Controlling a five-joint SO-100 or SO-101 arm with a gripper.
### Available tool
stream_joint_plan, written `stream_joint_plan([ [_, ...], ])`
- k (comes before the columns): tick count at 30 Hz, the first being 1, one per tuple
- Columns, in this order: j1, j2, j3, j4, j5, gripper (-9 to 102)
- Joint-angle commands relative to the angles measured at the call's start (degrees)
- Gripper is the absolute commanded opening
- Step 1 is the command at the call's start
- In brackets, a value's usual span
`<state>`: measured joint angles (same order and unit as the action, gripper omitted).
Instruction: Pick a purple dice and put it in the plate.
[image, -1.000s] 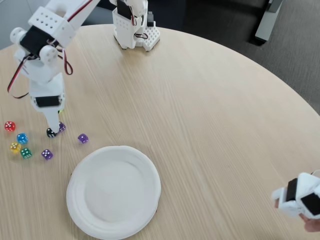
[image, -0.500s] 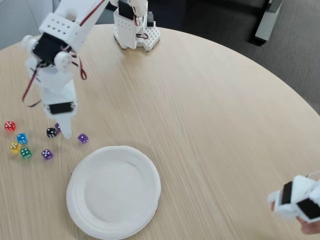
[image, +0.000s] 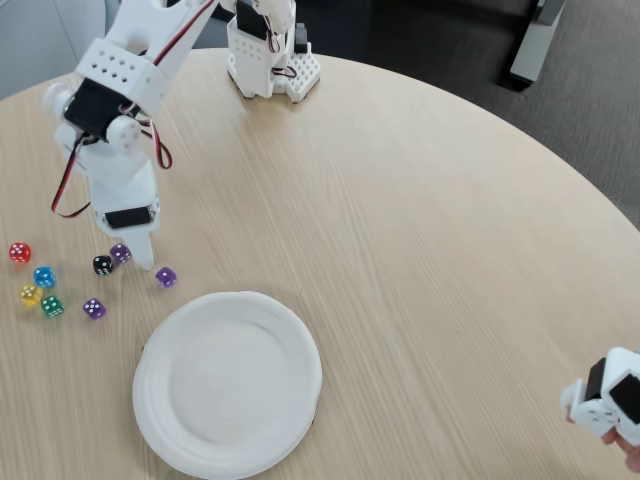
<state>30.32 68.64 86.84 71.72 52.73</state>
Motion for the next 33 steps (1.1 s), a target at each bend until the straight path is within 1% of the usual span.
stream_joint_plan([
  [1, -0.09, 0.26, -1.05, 0.79, 0.0, 20],
  [12, 1.05, 0.35, -0.97, 0.88, 2.02, 20],
  [18, 5.19, 0.26, -0.97, 0.88, 0.0, 20],
  [33, 6.59, 0.35, -0.97, 0.97, -0.53, 21],
])
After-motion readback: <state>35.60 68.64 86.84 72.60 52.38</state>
